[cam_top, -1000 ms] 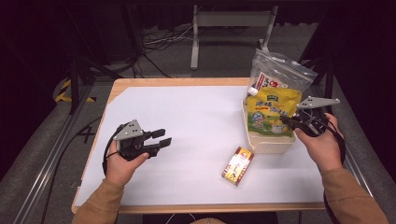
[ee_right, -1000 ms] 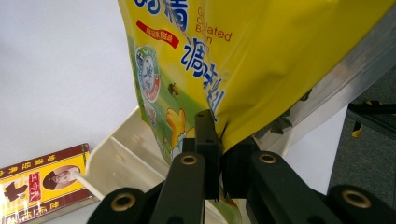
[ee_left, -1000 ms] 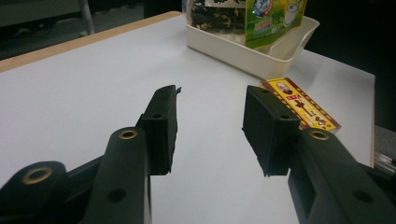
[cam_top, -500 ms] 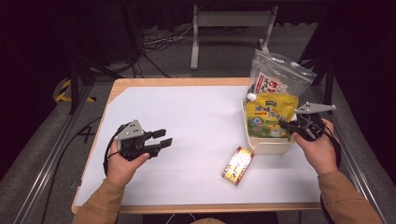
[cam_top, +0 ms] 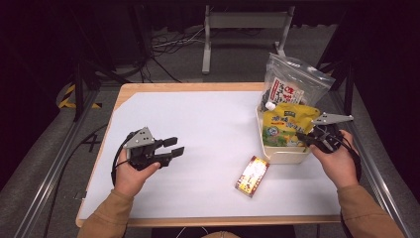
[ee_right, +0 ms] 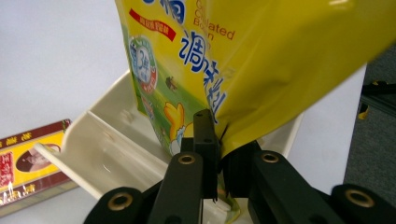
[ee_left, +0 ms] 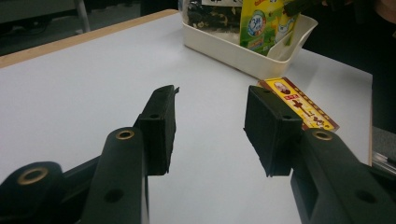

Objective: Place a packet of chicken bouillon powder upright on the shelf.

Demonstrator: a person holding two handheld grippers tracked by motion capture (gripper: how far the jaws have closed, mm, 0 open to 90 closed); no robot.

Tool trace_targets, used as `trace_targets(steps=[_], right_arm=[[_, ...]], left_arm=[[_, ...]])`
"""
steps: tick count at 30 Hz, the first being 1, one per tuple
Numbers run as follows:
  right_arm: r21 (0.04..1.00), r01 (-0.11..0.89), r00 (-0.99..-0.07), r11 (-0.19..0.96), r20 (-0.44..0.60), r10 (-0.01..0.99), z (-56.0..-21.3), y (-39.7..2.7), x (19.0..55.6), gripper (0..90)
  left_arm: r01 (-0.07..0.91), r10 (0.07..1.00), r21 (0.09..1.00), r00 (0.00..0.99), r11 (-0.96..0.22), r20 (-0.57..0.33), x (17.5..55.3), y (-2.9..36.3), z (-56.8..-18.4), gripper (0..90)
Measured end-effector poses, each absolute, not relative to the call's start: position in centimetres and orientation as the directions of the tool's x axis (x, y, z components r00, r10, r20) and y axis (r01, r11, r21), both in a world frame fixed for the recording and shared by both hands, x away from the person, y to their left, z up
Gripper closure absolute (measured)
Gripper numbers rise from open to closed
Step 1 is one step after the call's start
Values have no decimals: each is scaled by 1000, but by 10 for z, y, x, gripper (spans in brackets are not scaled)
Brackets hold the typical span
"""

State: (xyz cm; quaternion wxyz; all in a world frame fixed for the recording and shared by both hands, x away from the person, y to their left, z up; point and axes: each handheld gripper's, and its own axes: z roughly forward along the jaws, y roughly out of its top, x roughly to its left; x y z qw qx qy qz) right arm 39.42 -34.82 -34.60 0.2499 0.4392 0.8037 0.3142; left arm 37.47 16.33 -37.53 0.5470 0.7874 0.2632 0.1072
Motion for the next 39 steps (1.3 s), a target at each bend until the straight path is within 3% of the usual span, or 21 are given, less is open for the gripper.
trace_targets(steps=[18, 22, 24, 30, 39], right_arm=[[692, 573, -489, 440, -142, 860, -348, -347, 393, 851], [701, 575, -482, 421, -125, 867, -346, -350, 394, 775], [711, 567, -481, 416, -124, 868, -344, -352, 393, 700], [739, 548, -474, 392, -112, 873, -336, -357, 387, 519], [764, 535, -471, 361, -84, 878, -320, -368, 369, 462]], left_arm=[[301, 522, 915, 844, -269, -124, 375, 160, -376, 530], [306, 537, 916, 834, -260, -126, 375, 159, -377, 473], [302, 549, 916, 828, -265, -114, 376, 159, -377, 405], [298, 547, 914, 830, -274, -107, 377, 154, -376, 312], [314, 519, 887, 849, -340, -102, 372, 130, -371, 238]])
